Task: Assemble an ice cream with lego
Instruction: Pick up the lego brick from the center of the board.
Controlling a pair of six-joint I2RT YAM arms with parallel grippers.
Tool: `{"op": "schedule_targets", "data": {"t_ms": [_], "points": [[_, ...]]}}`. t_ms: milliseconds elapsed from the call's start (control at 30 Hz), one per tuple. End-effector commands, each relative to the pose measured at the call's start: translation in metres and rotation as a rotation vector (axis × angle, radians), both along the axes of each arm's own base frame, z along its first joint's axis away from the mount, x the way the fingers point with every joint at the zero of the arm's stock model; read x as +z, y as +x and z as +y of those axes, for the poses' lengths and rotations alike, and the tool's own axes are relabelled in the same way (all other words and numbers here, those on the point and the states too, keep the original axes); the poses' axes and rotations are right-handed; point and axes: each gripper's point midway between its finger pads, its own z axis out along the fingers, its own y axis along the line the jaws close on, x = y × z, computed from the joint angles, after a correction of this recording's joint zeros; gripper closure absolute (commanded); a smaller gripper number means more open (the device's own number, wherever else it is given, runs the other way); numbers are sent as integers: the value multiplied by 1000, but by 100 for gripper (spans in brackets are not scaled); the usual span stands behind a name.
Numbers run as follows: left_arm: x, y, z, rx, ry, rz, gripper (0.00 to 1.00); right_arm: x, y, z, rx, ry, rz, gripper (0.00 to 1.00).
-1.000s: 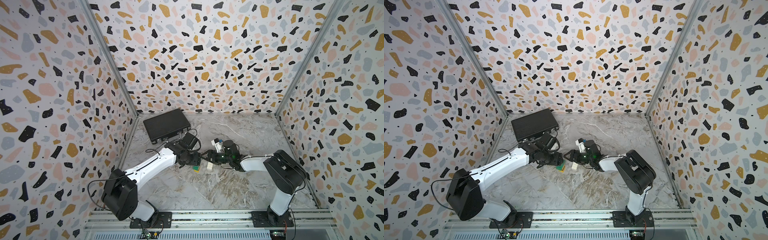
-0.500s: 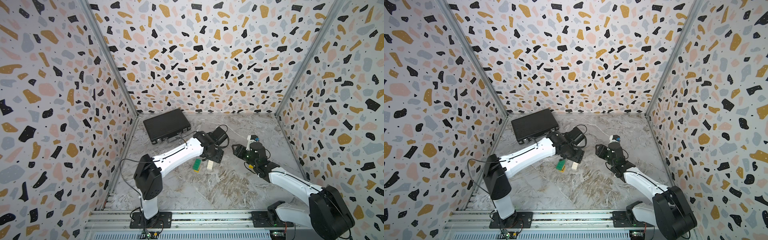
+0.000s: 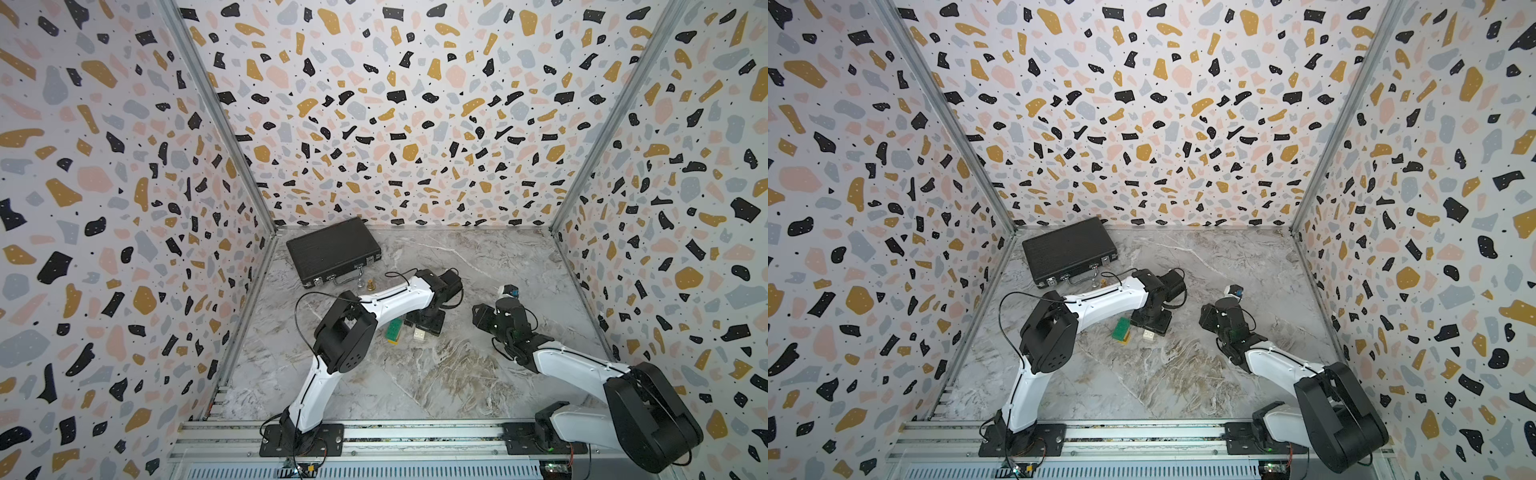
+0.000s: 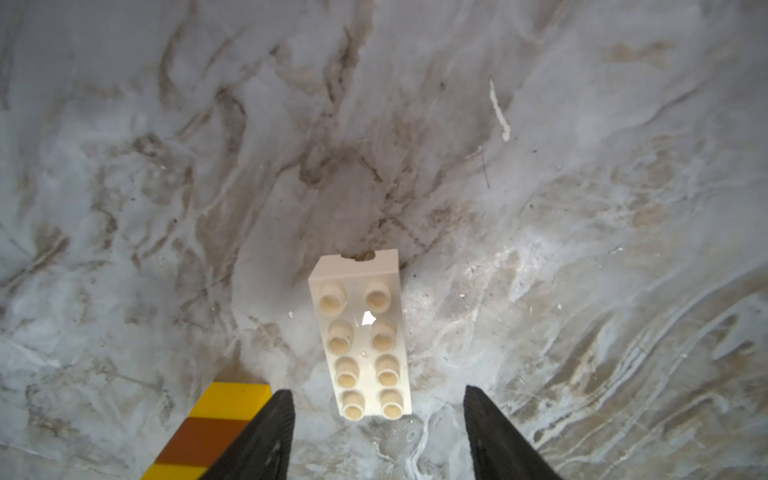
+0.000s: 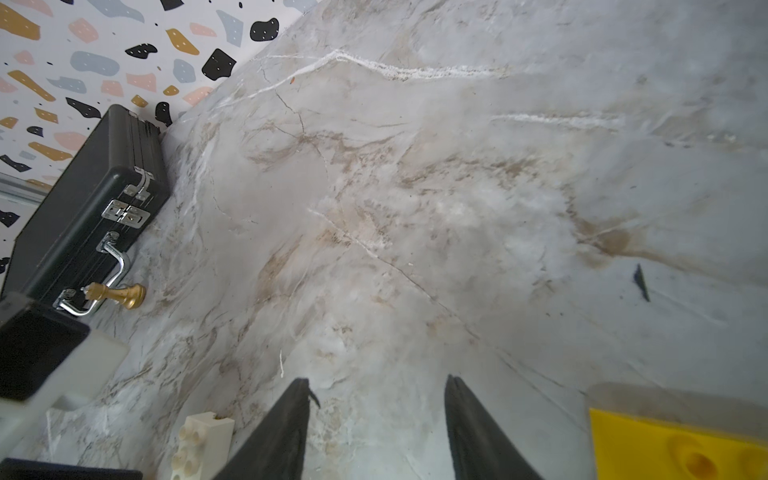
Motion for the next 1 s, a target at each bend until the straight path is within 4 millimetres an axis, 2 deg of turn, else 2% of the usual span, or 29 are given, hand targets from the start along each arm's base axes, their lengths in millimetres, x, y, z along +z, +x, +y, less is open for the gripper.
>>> {"op": "schedule_targets", "data": {"t_ms": [0, 367, 433, 567, 633, 800, 967], "points": [[-9, 4, -2, 36, -21, 24, 38, 17, 9, 7, 18, 13, -51, 46], [-22, 8, -6, 43, -27, 45, 54, 14, 11, 12, 41, 14, -40, 53], [-24, 7, -6, 45, -26, 52, 62, 14, 11, 12, 41, 12, -39, 53], [-19, 8, -8, 45, -45, 45, 90, 15, 11, 14, 50, 16, -41, 55], [-7, 8, -11, 32, -77, 32, 99, 15, 11, 17, 68, 22, -40, 56], [47, 0, -7, -23, -134, -6, 100, 13, 14, 35, 149, 54, -14, 56], [107, -13, 27, -71, -117, -74, 100, 15, 14, 64, 282, 121, 7, 53]]}}
